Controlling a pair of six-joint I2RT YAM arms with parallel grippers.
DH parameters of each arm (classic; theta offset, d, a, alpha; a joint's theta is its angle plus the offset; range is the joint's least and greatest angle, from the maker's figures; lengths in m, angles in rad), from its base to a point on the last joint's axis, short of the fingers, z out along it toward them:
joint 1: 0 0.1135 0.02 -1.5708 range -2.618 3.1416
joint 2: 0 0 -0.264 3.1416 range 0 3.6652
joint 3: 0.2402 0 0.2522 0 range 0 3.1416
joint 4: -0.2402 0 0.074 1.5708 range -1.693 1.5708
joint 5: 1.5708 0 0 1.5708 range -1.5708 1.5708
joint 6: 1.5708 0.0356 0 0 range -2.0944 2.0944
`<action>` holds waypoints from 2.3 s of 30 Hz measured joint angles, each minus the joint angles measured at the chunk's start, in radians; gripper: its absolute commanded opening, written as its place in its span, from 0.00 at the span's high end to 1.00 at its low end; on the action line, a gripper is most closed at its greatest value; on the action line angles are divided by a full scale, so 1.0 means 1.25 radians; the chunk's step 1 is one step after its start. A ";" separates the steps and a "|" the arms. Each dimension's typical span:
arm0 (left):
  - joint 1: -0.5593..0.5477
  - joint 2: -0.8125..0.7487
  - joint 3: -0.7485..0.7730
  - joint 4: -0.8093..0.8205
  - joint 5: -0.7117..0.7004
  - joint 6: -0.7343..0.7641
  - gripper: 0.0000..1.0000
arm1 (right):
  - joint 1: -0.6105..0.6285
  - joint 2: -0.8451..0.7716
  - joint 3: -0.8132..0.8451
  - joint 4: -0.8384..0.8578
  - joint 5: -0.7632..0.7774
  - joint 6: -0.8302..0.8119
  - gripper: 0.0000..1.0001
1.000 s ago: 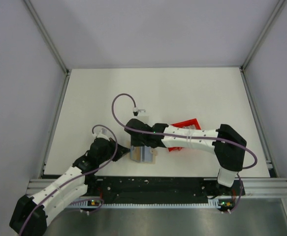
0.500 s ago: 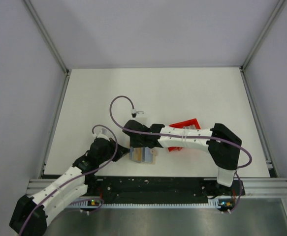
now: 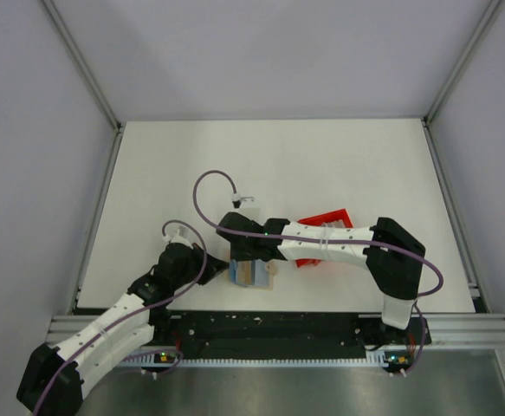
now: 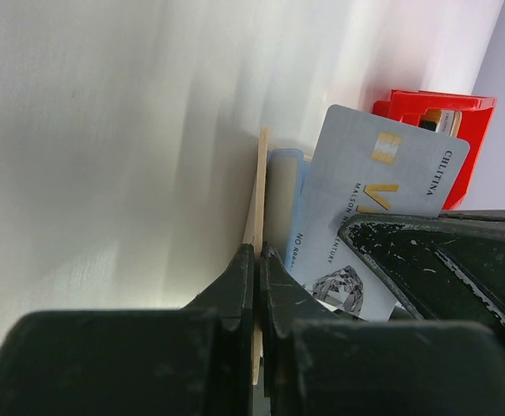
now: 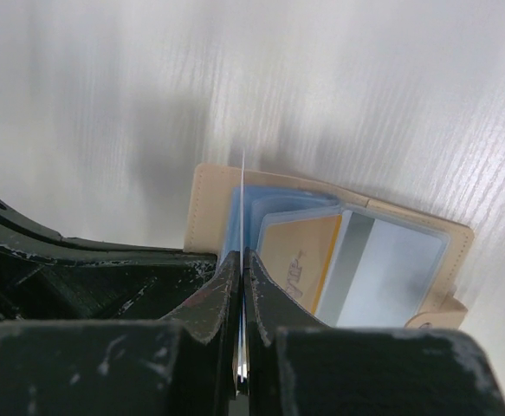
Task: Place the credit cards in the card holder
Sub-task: Turn over the card slot in the card holder.
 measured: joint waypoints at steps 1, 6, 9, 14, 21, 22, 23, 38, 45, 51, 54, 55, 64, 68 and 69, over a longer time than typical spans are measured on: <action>0.000 0.000 0.000 0.000 0.000 0.000 1.00 | 0.000 0.000 0.000 -0.003 0.001 -0.002 1.00; 0.000 0.000 0.000 0.000 0.000 0.000 1.00 | 0.000 -0.002 0.000 -0.018 0.007 -0.003 1.00; 0.000 0.000 0.000 0.000 0.000 0.000 1.00 | 0.000 -0.007 -0.002 -0.031 0.011 -0.003 1.00; 0.000 0.000 0.000 0.000 0.000 0.000 1.00 | 0.000 -0.044 -0.028 -0.044 0.016 -0.006 1.00; 0.000 0.000 -0.006 0.000 -0.001 0.000 1.00 | 0.000 -0.060 -0.032 -0.044 0.010 -0.027 1.00; 0.000 0.000 -0.008 0.000 -0.001 0.000 1.00 | 0.000 -0.060 -0.032 -0.044 0.010 -0.031 1.00; 0.000 0.000 -0.010 0.000 -0.001 0.000 1.00 | 0.000 -0.060 -0.032 -0.043 0.010 -0.033 1.00; 0.000 0.000 -0.013 0.000 -0.003 0.000 1.00 | 0.000 -0.074 -0.033 -0.037 -0.011 -0.060 1.00; 0.000 0.000 -0.023 -0.004 -0.006 -0.001 1.00 | 0.000 -0.095 -0.073 -0.031 -0.016 -0.066 1.00; 0.000 0.000 -0.023 -0.005 -0.006 -0.001 1.00 | 0.000 -0.112 -0.100 -0.033 -0.018 -0.070 1.00; 0.000 0.000 -0.024 -0.005 -0.006 -0.001 1.00 | 0.000 -0.124 -0.100 -0.033 -0.018 -0.075 1.00; 0.000 0.000 -0.025 -0.006 -0.006 -0.001 1.00 | 0.000 -0.131 -0.100 -0.033 -0.018 -0.076 1.00; 0.000 0.000 -0.041 -0.008 -0.010 0.000 1.00 | -0.008 -0.190 -0.121 -0.027 -0.015 -0.081 1.00; 0.000 0.000 -0.052 -0.011 -0.010 0.000 1.00 | -0.035 -0.206 -0.157 -0.023 -0.063 -0.078 1.00; 0.000 0.000 -0.054 -0.012 -0.010 0.000 1.00 | -0.041 -0.206 -0.170 -0.021 -0.072 -0.077 1.00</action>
